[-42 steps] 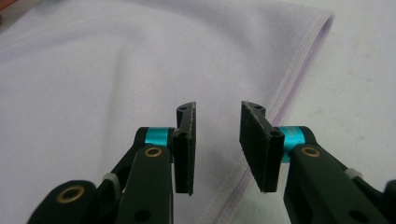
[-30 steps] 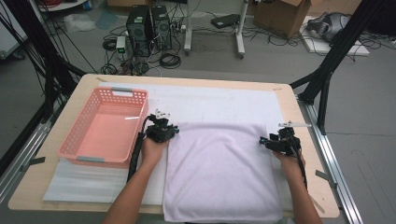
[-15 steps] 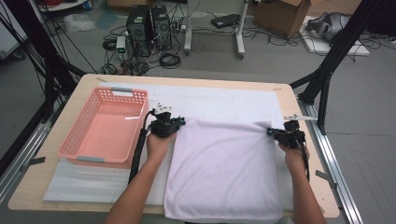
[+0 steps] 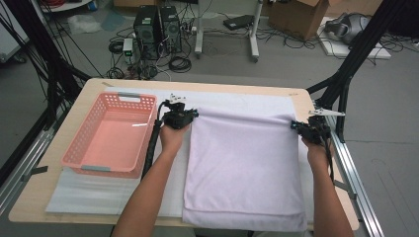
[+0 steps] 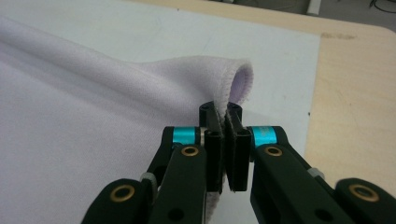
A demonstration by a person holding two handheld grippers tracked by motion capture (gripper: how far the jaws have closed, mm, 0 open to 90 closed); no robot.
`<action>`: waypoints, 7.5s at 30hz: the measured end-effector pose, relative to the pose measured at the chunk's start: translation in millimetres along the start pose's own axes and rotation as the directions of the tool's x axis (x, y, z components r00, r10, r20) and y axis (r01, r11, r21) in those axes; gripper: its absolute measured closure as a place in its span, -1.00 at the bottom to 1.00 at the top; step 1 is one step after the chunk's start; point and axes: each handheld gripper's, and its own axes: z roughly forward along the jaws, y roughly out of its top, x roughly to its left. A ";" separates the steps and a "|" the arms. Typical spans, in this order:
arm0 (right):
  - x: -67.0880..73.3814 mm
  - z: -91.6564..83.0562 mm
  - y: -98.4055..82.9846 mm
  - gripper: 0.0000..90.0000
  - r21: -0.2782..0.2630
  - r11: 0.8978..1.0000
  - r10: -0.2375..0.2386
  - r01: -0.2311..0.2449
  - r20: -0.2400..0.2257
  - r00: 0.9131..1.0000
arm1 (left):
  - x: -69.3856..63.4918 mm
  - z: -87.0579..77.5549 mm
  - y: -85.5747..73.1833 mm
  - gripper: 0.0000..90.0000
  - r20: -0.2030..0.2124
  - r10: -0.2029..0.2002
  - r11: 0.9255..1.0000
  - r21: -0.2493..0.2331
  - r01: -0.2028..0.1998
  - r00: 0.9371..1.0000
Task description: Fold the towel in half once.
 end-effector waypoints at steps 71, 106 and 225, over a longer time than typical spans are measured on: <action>81.5 -146.4 -154.1 0.78 0.170 0.983 -0.040 0.066 -0.153 0.987 | -81.5 -163.0 -165.1 0.76 0.134 0.108 0.984 0.129 -0.126 0.985; 81.1 -174.4 -163.3 0.94 0.103 0.993 -0.030 0.051 -0.197 0.980 | -83.8 -200.4 -172.6 0.95 0.252 -0.045 0.997 0.069 0.028 0.967; 37.5 -46.9 -84.8 0.93 0.126 0.988 0.079 -0.085 0.057 0.995 | -30.3 -93.8 -109.1 0.08 0.174 0.030 0.996 0.077 -0.044 0.984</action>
